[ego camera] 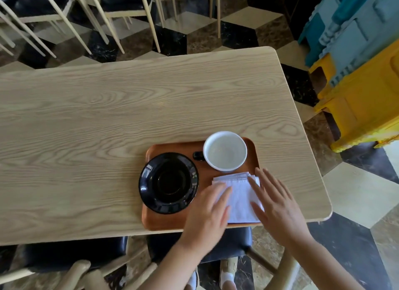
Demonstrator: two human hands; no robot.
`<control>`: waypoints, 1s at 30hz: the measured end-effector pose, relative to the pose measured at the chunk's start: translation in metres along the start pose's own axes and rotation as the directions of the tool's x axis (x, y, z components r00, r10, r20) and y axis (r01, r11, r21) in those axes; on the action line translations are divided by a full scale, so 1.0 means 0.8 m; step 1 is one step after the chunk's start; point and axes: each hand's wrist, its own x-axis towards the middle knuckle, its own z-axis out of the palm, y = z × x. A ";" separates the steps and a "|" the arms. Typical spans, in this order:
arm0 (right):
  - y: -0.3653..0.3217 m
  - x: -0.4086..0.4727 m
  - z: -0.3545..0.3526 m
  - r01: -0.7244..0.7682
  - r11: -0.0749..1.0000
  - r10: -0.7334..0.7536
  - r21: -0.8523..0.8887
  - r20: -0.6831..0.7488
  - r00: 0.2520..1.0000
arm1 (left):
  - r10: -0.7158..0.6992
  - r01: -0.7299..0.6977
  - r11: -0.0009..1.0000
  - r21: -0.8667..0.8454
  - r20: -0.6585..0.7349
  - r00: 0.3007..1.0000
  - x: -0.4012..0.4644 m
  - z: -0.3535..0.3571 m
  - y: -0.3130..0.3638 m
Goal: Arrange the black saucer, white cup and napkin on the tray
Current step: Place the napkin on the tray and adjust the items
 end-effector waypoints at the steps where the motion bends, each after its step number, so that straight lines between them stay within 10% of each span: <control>1: -0.002 -0.008 0.004 0.028 0.998 -0.024 -0.059 0.063 0.998 | 0.028 -0.034 0.996 0.087 0.068 0.997 -0.006 0.013 0.008; 9: -0.006 -0.018 0.024 -0.004 0.993 0.035 -0.120 0.259 0.965 | -0.162 0.060 0.934 0.351 0.268 0.950 -0.003 0.044 0.023; 30: -0.047 -0.015 0.039 -0.026 0.992 0.052 -0.120 0.220 0.974 | -0.205 0.118 0.939 0.322 0.250 0.946 -0.031 0.025 0.002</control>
